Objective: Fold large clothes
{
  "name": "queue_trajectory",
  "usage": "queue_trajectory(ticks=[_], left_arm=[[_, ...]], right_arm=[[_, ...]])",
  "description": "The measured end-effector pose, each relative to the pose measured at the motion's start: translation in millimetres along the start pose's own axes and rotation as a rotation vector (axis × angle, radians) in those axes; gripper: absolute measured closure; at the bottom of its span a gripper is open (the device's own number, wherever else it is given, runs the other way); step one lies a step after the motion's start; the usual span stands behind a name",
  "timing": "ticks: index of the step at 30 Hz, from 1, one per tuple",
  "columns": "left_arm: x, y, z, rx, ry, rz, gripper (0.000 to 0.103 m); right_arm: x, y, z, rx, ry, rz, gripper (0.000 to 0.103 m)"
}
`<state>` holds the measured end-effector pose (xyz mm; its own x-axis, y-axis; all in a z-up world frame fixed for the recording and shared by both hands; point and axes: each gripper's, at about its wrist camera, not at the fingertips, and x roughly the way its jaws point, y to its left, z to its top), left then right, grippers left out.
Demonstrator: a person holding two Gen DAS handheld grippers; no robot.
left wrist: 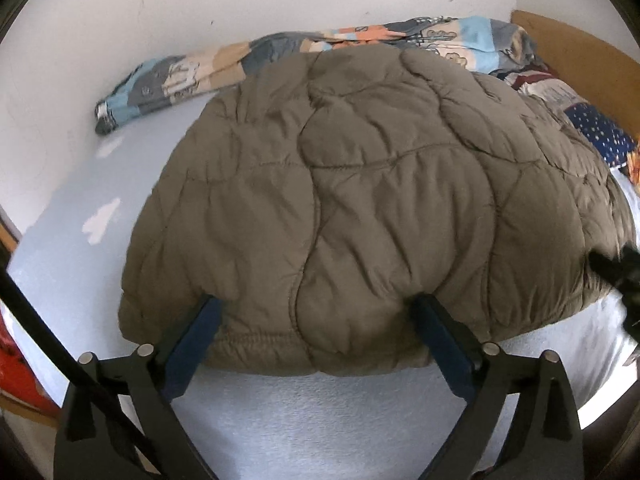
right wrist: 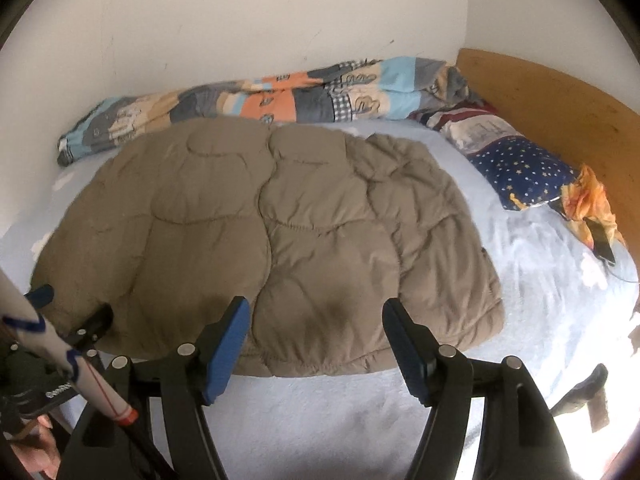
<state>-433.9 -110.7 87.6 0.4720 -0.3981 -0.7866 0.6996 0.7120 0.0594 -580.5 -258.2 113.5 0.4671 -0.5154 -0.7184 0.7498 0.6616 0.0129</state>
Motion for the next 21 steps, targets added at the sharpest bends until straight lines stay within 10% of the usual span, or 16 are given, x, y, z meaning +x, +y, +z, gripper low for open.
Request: queue_trajectory(ticks=[11, 21], left_arm=[[-1.8, -0.3, -4.4, 0.001, 0.013, 0.0, 0.002], [-16.2, 18.1, 1.4, -0.07, -0.039, 0.026, 0.002]], right_arm=[[23.3, -8.8, -10.2, 0.04, 0.108, 0.05, 0.03], [-14.0, -29.4, -2.8, 0.097, -0.032, 0.021, 0.03]])
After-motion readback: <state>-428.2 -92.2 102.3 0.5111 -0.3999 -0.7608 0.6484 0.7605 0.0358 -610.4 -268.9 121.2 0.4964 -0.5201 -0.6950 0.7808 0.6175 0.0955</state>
